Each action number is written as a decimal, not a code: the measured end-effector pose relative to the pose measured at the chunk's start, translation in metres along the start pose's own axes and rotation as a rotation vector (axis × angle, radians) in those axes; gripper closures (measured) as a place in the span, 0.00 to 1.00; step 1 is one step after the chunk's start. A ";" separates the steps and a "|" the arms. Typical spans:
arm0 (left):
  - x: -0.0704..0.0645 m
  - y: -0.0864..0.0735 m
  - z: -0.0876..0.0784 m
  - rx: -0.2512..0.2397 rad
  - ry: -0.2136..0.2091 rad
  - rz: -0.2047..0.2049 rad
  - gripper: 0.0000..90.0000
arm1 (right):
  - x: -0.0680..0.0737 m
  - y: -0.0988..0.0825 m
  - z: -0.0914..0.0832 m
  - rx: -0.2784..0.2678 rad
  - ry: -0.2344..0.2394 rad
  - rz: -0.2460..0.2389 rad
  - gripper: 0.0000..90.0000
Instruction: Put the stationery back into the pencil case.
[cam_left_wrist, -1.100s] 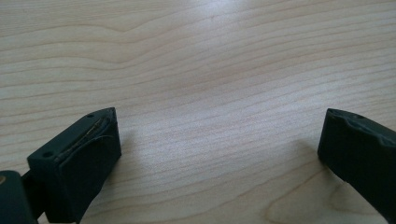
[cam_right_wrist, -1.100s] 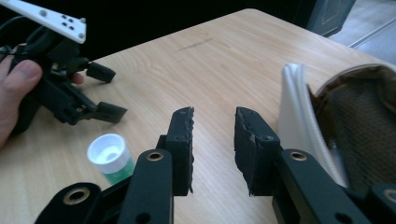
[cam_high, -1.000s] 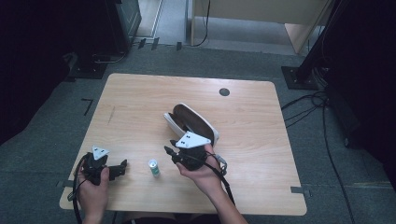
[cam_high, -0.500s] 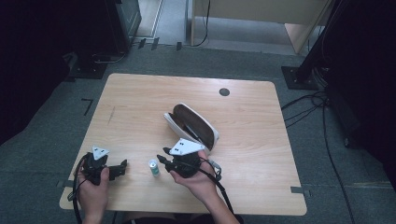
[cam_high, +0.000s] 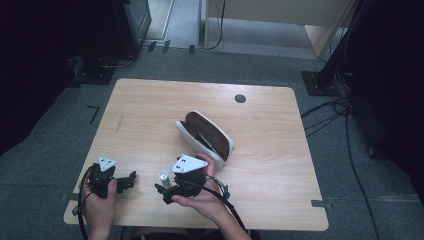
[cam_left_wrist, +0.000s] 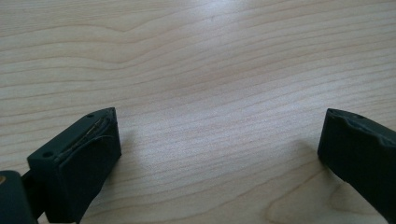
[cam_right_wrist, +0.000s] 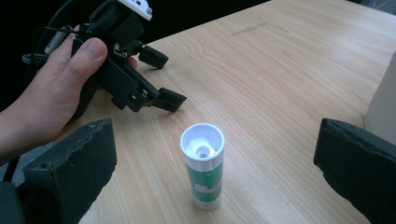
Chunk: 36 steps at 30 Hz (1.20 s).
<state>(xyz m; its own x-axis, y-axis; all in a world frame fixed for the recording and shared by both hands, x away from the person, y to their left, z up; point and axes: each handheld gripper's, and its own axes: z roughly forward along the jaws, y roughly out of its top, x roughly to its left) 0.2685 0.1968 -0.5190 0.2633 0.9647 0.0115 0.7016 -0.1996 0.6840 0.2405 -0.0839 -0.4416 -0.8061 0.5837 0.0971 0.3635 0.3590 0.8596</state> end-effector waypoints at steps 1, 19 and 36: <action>0.000 0.000 0.000 0.000 0.000 0.001 0.00 | 0.000 -0.001 0.002 0.003 0.002 0.003 0.00; 0.000 0.000 0.000 0.001 0.000 0.000 0.00 | 0.013 -0.015 0.020 0.031 -0.041 -0.037 0.53; 0.000 0.000 0.000 0.000 0.000 0.000 0.00 | 0.009 -0.018 0.019 0.047 -0.029 -0.033 0.74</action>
<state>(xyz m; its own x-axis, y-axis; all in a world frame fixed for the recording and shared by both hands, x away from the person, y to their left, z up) 0.2684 0.1968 -0.5190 0.2632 0.9647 0.0115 0.7019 -0.1996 0.6837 0.2356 -0.0708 -0.4660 -0.8044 0.5917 0.0533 0.3588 0.4123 0.8375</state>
